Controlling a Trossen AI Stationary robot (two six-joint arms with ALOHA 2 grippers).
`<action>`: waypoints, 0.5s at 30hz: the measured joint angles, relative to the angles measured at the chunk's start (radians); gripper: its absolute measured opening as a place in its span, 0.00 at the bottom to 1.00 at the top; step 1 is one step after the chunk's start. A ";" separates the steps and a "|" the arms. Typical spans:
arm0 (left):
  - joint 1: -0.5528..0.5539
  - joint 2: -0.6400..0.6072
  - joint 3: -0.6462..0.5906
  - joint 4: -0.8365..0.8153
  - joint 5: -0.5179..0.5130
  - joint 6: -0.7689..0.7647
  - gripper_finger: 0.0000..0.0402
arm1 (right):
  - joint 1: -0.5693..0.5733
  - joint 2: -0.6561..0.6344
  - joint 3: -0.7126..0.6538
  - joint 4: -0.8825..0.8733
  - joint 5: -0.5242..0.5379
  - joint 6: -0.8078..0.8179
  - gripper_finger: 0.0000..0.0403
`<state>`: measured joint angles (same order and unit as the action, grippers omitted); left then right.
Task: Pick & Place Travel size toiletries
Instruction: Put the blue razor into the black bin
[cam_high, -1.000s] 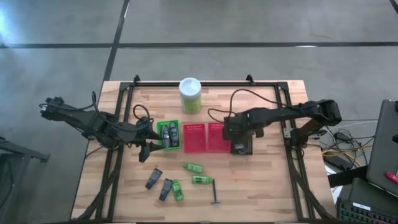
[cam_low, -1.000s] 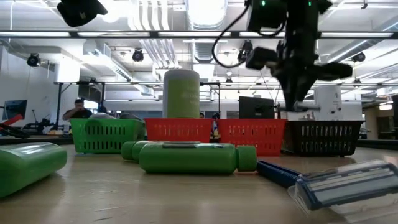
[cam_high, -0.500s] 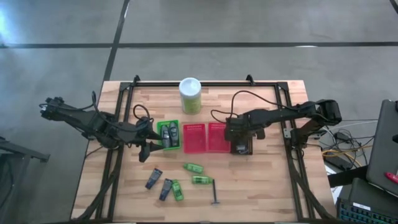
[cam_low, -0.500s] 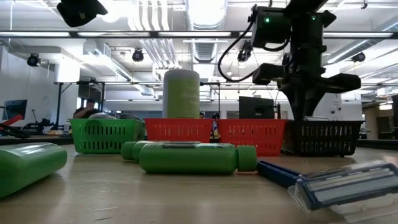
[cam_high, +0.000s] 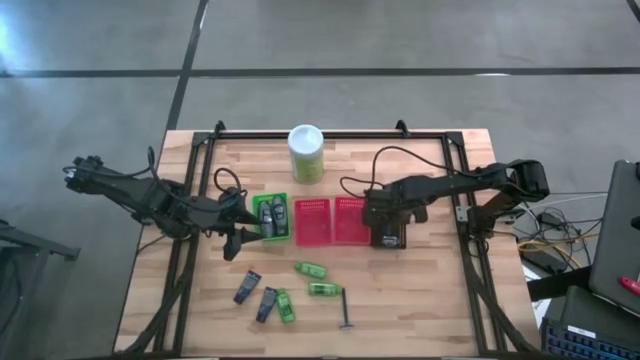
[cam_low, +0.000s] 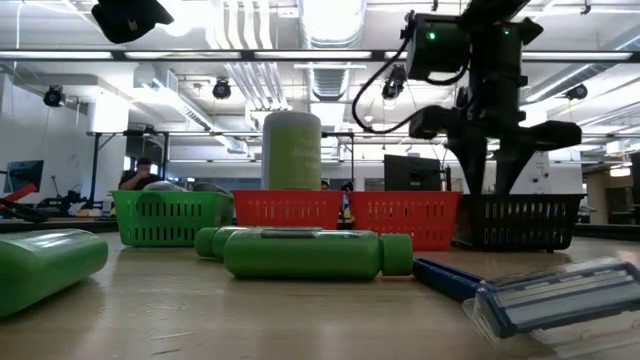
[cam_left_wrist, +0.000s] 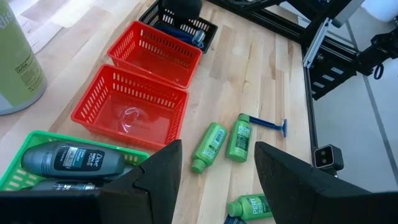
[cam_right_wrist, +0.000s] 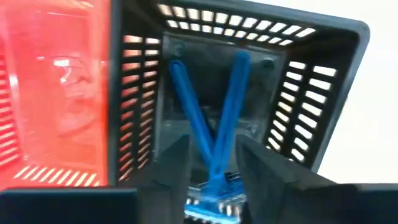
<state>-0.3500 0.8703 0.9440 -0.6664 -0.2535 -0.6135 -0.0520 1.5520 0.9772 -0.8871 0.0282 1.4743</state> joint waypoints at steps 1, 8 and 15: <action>0.000 0.000 0.000 0.000 0.000 0.000 0.51 | 0.002 0.000 0.009 -0.002 0.001 -0.006 0.36; 0.000 0.000 0.000 0.000 0.000 -0.008 0.51 | 0.053 -0.001 0.149 -0.107 0.083 -0.018 0.55; 0.000 0.000 0.000 -0.001 0.000 -0.008 0.51 | 0.139 0.009 0.289 -0.138 0.090 -0.006 0.62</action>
<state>-0.3500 0.8702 0.9440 -0.6670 -0.2535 -0.6212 0.0868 1.5608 1.2665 -1.0251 0.1184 1.4682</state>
